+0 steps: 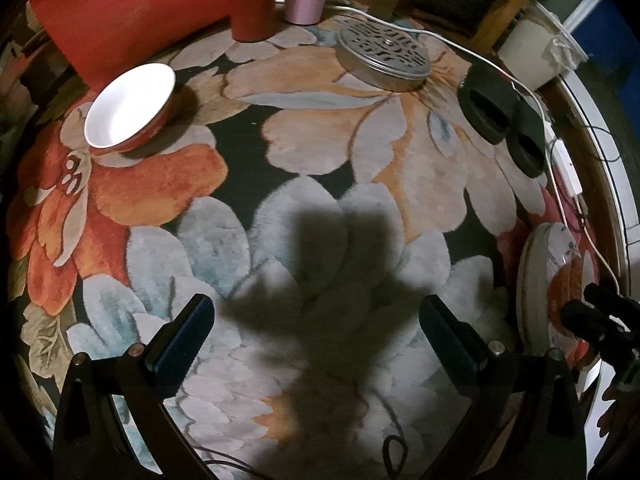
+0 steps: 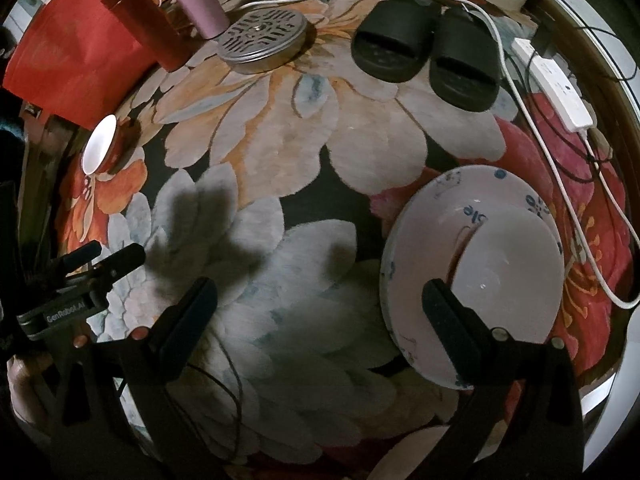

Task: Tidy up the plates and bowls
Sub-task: 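Move the right tool back toward the last white bowl by the red bag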

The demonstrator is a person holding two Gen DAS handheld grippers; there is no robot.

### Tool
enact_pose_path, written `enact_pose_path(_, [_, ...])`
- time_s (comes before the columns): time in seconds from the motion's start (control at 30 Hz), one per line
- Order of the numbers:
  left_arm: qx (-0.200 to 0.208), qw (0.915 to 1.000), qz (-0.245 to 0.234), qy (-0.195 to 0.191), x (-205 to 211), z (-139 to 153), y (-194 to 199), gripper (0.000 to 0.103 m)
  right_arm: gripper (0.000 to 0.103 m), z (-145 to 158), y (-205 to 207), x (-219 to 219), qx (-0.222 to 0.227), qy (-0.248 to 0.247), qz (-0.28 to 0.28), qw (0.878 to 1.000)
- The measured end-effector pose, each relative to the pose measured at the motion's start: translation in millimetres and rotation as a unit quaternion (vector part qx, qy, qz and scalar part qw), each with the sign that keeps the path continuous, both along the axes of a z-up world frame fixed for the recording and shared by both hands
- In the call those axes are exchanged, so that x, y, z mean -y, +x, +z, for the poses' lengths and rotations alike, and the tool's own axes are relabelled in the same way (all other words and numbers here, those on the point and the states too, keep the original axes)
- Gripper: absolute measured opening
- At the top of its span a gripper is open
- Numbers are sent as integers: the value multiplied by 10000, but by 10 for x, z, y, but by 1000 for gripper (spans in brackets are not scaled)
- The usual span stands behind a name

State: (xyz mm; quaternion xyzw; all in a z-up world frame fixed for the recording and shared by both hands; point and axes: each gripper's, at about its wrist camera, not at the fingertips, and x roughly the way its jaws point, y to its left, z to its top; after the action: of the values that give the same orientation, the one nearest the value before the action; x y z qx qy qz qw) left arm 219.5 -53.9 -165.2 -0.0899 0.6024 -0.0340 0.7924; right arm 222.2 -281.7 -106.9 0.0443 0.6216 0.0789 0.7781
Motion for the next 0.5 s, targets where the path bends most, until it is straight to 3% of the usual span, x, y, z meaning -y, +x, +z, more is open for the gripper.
enact_pose_path(0.5, [40,9991,419,83,-436,-13,36,102,103,-85,279,-570,-84,108,665,9977])
